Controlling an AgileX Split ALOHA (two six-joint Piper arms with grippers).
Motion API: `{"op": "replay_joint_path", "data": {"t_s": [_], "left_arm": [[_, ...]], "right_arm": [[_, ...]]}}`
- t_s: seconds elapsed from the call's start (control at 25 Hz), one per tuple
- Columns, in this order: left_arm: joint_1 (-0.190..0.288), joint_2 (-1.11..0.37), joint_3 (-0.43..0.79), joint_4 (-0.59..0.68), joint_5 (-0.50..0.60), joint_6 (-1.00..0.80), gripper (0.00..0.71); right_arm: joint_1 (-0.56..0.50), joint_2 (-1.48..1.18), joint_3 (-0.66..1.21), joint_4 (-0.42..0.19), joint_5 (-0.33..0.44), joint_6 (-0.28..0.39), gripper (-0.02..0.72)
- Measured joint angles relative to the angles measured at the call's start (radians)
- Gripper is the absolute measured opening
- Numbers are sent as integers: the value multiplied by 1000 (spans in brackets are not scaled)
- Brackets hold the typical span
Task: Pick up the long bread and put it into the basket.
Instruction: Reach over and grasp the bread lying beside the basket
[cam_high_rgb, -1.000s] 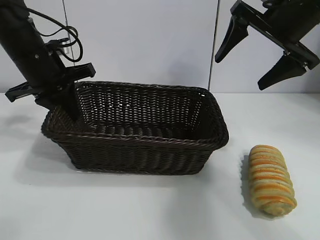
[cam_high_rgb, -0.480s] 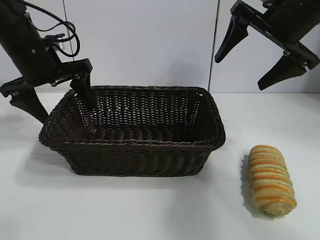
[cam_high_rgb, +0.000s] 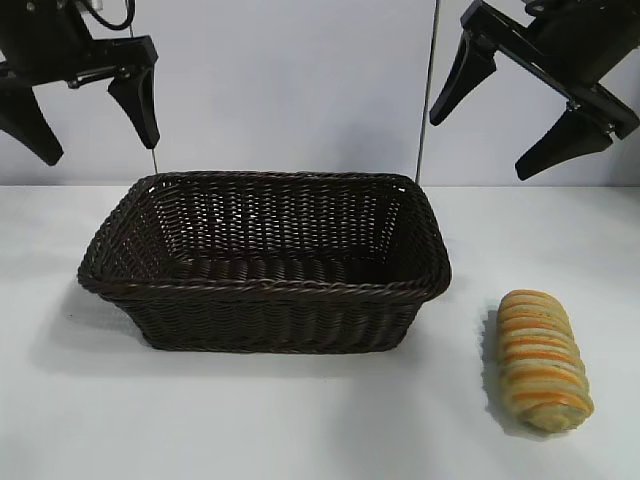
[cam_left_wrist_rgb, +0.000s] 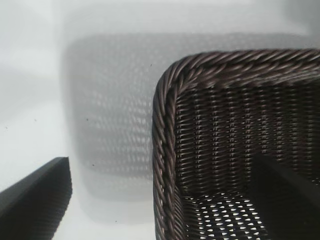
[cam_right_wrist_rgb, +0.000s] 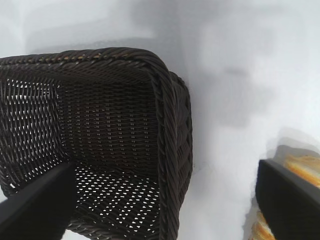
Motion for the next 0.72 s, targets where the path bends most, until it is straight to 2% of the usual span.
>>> {"op": "replay_joint_path", "data": {"t_s": [0.12, 0.32, 0.6, 0.72], "left_arm": [[47, 0, -27, 95, 30, -24, 694], [195, -13, -40, 197, 73, -8, 694], [434, -134, -40, 181, 78, 45, 694], [503, -207, -40, 99, 82, 86, 694]], "right_arm": [[0, 0, 0, 0, 1, 0, 695], [0, 0, 0, 0, 2, 0, 695], [0, 0, 0, 0, 3, -1, 695], [0, 0, 0, 0, 3, -5, 695]]}}
